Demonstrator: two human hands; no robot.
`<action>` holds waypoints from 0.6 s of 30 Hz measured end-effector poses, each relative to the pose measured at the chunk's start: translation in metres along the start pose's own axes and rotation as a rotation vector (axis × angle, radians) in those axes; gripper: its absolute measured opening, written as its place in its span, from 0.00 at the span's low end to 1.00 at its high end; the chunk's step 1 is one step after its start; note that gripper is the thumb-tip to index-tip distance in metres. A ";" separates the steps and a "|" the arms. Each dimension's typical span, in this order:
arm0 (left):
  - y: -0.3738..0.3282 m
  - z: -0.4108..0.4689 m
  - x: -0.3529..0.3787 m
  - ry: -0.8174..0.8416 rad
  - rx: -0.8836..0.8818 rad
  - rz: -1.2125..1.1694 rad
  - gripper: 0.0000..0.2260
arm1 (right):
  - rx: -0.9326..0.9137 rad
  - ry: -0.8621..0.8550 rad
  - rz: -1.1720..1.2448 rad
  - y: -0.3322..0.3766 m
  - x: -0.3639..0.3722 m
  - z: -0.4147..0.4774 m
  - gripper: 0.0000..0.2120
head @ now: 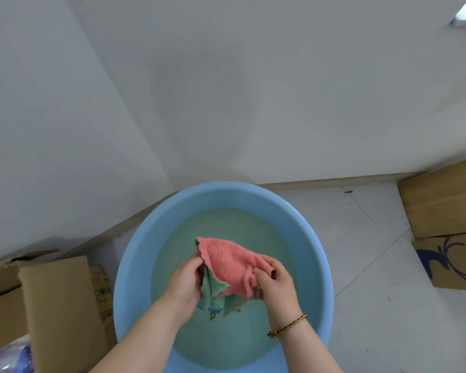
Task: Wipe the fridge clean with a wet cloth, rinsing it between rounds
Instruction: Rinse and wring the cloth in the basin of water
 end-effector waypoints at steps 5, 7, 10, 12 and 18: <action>0.015 0.025 -0.015 -0.018 -0.062 0.338 0.18 | -0.025 0.017 -0.191 -0.009 -0.016 0.021 0.20; 0.015 0.033 -0.020 -0.092 0.017 0.586 0.14 | -0.082 -0.094 -0.453 -0.020 -0.022 0.030 0.24; 0.017 0.043 -0.021 -0.210 0.159 0.718 0.16 | -0.358 -0.290 -0.905 -0.016 -0.010 0.027 0.25; 0.025 0.051 -0.020 -0.220 0.196 0.796 0.18 | -0.529 -0.227 -1.077 -0.022 0.017 0.022 0.22; 0.032 0.073 -0.029 -0.270 0.178 0.923 0.06 | -0.417 0.050 -1.362 -0.066 0.053 0.033 0.16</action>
Point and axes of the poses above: each hand's wrist, its own z-axis towards the middle knuckle, its own x-axis out of the palm, y = z × x, the point moved 7 cm from there along z, towards the middle knuckle, and after that the axes turned 6 degrees about -z, right-handed, at the moved point
